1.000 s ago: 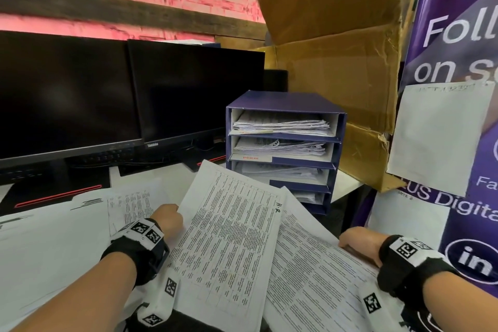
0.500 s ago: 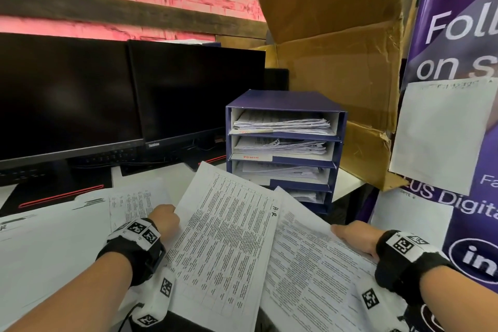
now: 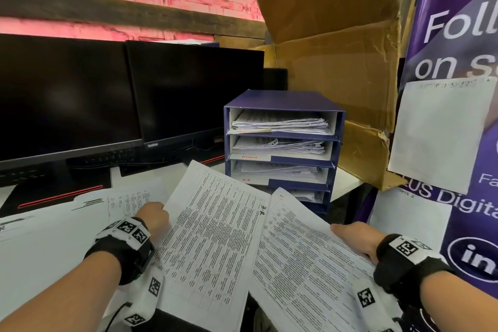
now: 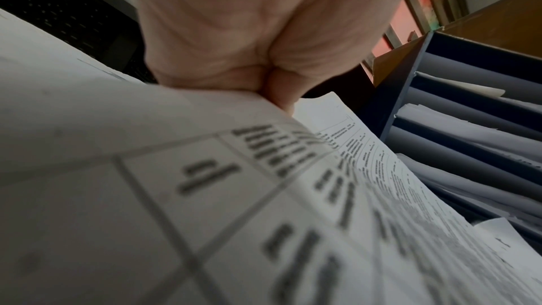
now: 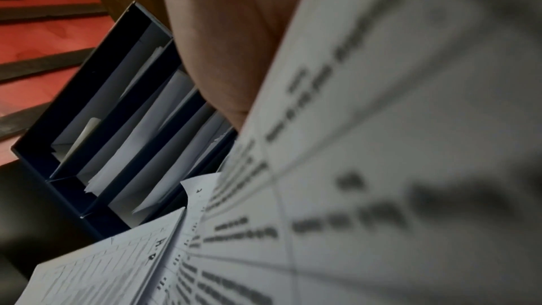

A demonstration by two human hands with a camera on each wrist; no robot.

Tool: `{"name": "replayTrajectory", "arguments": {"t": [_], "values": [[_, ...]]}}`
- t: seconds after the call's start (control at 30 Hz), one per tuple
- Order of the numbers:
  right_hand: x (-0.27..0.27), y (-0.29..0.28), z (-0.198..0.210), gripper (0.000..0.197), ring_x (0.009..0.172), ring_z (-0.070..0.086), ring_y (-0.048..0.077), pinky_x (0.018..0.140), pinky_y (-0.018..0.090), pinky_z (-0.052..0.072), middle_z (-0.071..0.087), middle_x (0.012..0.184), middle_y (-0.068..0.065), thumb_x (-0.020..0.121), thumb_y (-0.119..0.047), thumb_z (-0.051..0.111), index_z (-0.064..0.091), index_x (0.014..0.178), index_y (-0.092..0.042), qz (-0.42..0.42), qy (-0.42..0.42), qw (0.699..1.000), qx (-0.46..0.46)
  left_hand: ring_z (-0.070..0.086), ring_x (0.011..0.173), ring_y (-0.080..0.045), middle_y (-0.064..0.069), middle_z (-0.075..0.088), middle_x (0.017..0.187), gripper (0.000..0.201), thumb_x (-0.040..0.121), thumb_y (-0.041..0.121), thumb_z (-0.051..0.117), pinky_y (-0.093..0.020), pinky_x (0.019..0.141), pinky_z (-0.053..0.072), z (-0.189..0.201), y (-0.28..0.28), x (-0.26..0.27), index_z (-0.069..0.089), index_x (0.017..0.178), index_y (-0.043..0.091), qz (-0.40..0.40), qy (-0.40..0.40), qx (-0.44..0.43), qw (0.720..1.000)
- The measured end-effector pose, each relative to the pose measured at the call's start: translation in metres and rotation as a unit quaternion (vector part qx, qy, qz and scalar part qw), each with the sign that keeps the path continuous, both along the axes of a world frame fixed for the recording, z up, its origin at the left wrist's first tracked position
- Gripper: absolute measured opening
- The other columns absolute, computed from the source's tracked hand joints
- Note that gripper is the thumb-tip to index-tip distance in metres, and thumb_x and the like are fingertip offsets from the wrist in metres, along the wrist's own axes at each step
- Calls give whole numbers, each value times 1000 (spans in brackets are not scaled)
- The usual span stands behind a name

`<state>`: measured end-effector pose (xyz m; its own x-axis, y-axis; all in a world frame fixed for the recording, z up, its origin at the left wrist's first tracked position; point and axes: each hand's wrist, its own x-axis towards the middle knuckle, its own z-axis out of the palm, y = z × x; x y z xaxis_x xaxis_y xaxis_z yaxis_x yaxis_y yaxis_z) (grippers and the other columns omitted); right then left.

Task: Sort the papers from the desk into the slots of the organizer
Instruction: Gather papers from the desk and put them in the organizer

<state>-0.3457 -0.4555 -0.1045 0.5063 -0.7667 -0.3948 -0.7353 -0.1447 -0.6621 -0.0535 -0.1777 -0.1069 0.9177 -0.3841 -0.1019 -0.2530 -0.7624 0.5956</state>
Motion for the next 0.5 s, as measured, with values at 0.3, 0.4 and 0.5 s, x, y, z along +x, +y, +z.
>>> {"name": "replayTrajectory", "arguments": {"t": [0.3, 0.4, 0.5], "values": [[17, -5, -6, 41, 104, 60, 41, 82, 36, 47, 65, 108, 28, 100, -26, 43, 64, 105, 9, 27, -14, 988, -150, 48, 76, -25, -6, 50, 72, 29, 93, 4, 42, -24, 53, 31, 0, -10, -8, 48, 65, 7, -18, 3, -1, 1000], [21, -9, -7, 39, 105, 59, 45, 86, 42, 49, 64, 108, 32, 98, -24, 48, 65, 104, 10, 5, -72, 988, -134, 49, 79, -26, -10, 53, 81, 19, 94, 6, 41, -26, 55, 31, -1, -11, -10, 53, 80, 3, -22, 3, -11, 1000], [22, -13, -8, 39, 108, 58, 47, 88, 45, 49, 62, 112, 34, 97, -24, 50, 63, 108, 11, -41, -124, 985, -110, 50, 82, -26, -13, 55, 91, 17, 95, 7, 41, -26, 62, 33, 0, -10, -8, 55, 88, 1, -29, 3, -11, 1000]]}}
